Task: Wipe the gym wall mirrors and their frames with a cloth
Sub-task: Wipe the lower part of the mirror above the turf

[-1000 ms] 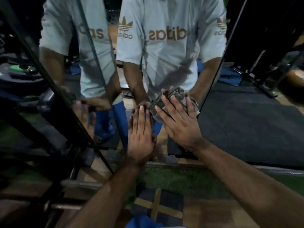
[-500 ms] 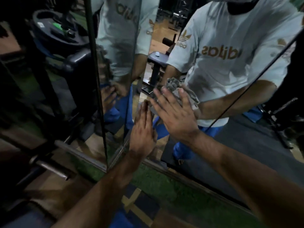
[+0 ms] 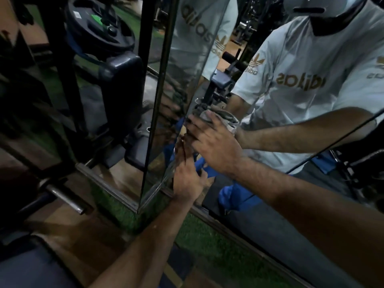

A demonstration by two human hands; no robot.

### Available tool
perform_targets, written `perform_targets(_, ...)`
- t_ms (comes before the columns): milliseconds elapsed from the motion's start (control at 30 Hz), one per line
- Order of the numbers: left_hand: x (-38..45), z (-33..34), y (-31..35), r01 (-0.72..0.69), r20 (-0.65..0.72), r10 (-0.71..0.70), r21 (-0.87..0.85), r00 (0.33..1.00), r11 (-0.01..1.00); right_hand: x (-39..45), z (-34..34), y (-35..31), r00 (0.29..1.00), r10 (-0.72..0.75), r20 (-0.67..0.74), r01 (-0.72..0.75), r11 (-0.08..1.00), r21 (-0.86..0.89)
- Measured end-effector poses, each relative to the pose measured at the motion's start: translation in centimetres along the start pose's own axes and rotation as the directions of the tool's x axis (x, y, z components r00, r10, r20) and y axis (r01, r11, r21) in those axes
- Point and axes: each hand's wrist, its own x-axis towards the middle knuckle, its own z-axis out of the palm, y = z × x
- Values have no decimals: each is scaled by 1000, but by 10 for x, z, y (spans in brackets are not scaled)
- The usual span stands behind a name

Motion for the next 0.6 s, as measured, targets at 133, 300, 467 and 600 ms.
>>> perform_targets(133,-5,3,5,61,-14,-62,-74,998,995,9,-2,6,975,125,-185,-91,979,181)
perform_targets(300,-9,13,-9,106,-44,-107,-33,993,994,5,21,-16,989,24,-144,-8,994,112)
perform_targets(467,-20,15,-17,121,-41,-120,21,992,992,11,22,-36,999,-8,-35,12,994,108)
perform_targets(600,-19,5,-12,104,-45,-102,44,994,994,2,26,-33,992,73,-107,-58,989,136)
